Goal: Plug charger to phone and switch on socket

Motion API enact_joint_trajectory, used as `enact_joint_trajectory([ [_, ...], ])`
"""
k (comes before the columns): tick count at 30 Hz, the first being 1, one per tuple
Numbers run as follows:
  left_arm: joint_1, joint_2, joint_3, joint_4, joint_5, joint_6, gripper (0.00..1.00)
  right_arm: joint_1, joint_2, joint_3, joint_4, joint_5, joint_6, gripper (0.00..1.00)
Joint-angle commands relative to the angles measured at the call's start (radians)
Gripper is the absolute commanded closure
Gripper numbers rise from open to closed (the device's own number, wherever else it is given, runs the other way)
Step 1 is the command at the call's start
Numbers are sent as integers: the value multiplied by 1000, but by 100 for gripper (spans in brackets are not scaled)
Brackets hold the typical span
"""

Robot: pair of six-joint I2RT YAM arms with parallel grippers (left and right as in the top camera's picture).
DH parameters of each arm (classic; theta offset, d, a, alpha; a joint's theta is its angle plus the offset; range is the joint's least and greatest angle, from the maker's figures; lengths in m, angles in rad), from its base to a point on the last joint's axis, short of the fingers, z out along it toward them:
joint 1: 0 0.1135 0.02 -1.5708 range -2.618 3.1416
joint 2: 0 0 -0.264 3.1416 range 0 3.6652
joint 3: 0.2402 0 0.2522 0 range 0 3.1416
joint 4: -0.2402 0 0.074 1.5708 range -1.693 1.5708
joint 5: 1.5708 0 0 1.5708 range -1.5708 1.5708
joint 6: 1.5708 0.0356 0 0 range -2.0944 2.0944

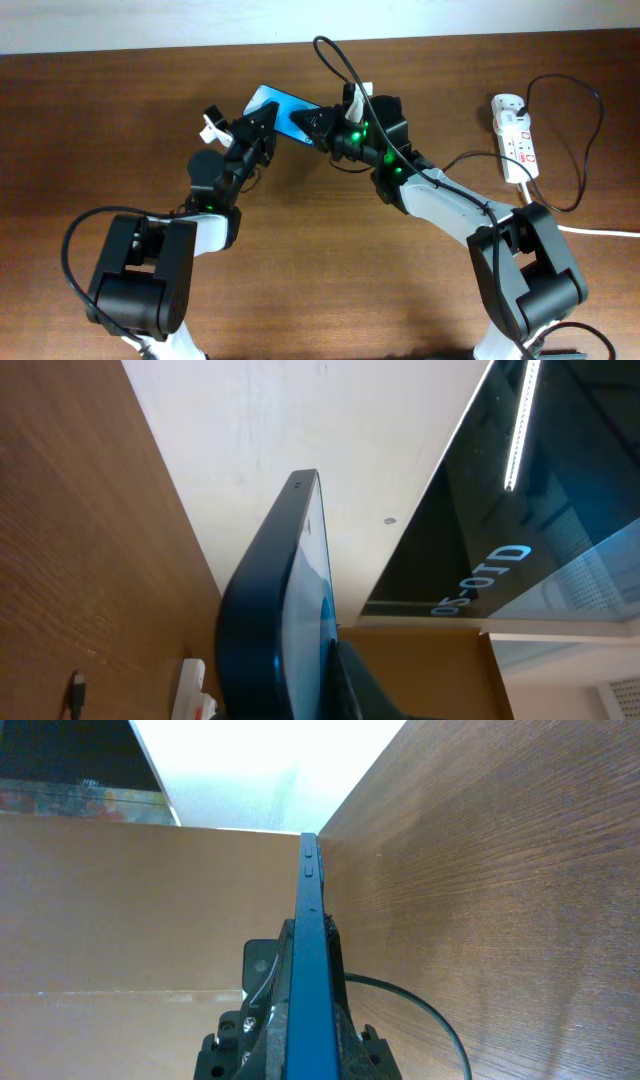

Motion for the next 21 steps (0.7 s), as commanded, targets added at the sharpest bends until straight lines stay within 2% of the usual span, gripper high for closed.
enact_joint_trajectory([
  [1, -8, -12, 22, 28, 14, 19, 87, 74, 2, -4, -27, 4, -42, 96],
  [3, -8, -12, 22, 28, 0, 19, 99, 86, 2, -4, -28, 4, -42, 96],
  [4, -8, -12, 22, 28, -3, 19, 100, 87, 2, -4, -28, -3, -65, 96],
  [5, -8, -12, 22, 29, -3, 19, 100, 87, 2, -4, -29, -21, -96, 64],
  [6, -8, -12, 22, 29, -3, 19, 100, 87, 2, -4, -32, -33, -123, 3],
  [7, -8, -12, 22, 29, -2, 15, 100, 82, 2, -3, -35, -38, -157, 2],
  [9, 7, -12, 22, 28, 18, -54, 100, -41, -21, -3, -42, -137, -233, 2],
  [11, 85, -12, 22, 27, 166, -56, 100, -245, -72, -3, -56, -287, -323, 2],
  [12, 133, -12, 29, 6, 266, -56, 100, -338, -113, -3, -130, -343, -403, 2],
  [14, 210, -12, 99, -96, 479, -54, 100, -446, -194, -3, -402, -335, -610, 2],
  [16, 235, -11, 207, -210, 647, -43, 100, -503, -264, -3, -657, -248, -784, 2],
  [17, 231, -11, 309, -342, 743, -18, 100, -514, -309, -3, -780, -175, -871, 2],
  [20, 212, -10, 389, -580, 789, -22, 100, -512, -352, -3, -962, -32, -934, 1],
  [21, 212, -8, 389, -777, 794, -21, 100, -509, -352, -3, -1012, 4, -958, 2],
])
